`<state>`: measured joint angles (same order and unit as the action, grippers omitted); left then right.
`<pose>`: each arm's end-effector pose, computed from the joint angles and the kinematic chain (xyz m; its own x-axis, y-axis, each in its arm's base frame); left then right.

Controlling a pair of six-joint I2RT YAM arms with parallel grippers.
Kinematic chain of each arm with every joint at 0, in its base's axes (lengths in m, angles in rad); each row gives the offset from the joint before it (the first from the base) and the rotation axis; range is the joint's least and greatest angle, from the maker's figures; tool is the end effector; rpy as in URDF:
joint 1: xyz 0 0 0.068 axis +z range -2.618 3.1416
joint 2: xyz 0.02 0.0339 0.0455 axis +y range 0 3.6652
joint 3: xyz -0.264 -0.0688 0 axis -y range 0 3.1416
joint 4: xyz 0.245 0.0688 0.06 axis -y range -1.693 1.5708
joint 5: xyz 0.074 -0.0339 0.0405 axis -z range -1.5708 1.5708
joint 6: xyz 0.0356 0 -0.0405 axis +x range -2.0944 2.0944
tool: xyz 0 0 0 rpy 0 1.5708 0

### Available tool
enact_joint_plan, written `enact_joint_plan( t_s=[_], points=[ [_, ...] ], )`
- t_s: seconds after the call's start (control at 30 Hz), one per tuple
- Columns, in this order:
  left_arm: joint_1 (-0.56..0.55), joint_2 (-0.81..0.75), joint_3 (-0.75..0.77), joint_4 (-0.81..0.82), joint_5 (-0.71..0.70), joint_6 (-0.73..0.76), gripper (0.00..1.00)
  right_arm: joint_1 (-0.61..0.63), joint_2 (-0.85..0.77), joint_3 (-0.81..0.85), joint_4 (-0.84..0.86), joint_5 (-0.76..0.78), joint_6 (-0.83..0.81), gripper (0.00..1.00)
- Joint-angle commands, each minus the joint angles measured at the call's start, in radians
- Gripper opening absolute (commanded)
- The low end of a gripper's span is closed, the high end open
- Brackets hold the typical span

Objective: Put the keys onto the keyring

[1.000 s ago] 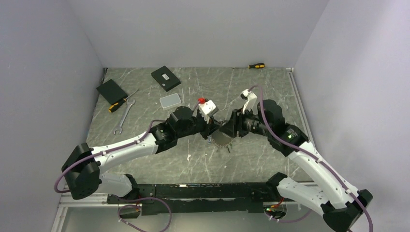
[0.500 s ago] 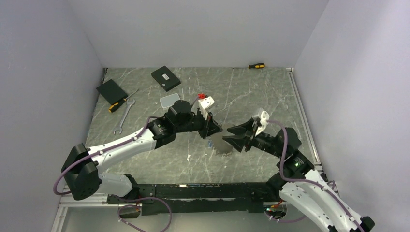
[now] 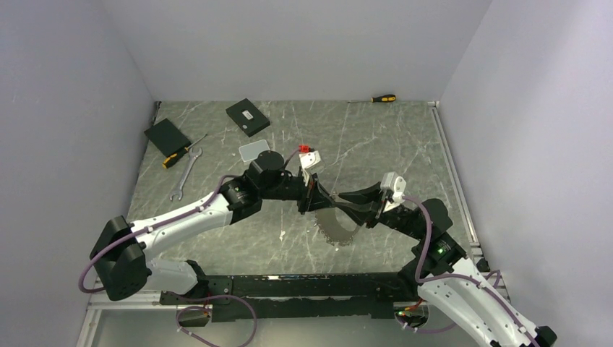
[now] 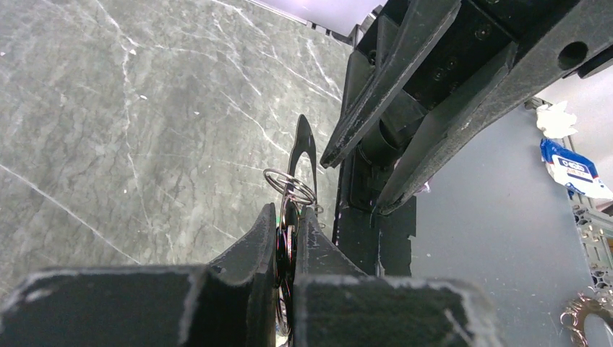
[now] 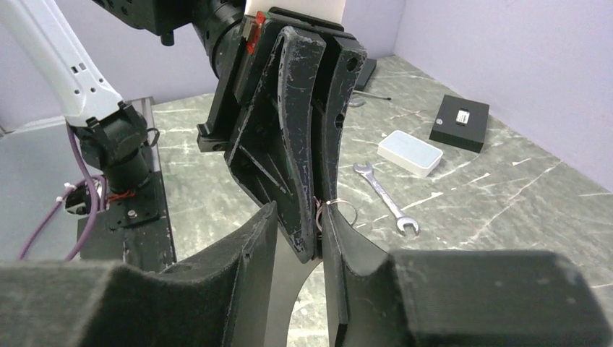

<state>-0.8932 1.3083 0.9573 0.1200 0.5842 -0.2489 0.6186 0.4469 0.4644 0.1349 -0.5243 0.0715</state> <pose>0.1747 -0.2485 0.3168 -0.3821 0.1471 -0.9123 0.9207 0.1454 -0.3622 0.0951 0.0896 0.3078 0.0587 0.1177 -0.9913 -0.9116 0.4110 -0.0052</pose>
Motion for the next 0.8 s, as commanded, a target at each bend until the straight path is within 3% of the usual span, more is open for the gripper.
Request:
enact_joint_plan(
  t_s=[0.0, 0.77],
  points=[
    [0.003, -0.025, -0.006, 0.099, 0.050, 0.005, 0.00, 0.004, 0.012, 0.005, 0.058, -0.027, -0.033, 0.31],
    [0.002, -0.049, -0.053, 0.181, 0.088, 0.007, 0.00, 0.004, 0.081, 0.030, 0.030, -0.004, -0.025, 0.22]
  ],
)
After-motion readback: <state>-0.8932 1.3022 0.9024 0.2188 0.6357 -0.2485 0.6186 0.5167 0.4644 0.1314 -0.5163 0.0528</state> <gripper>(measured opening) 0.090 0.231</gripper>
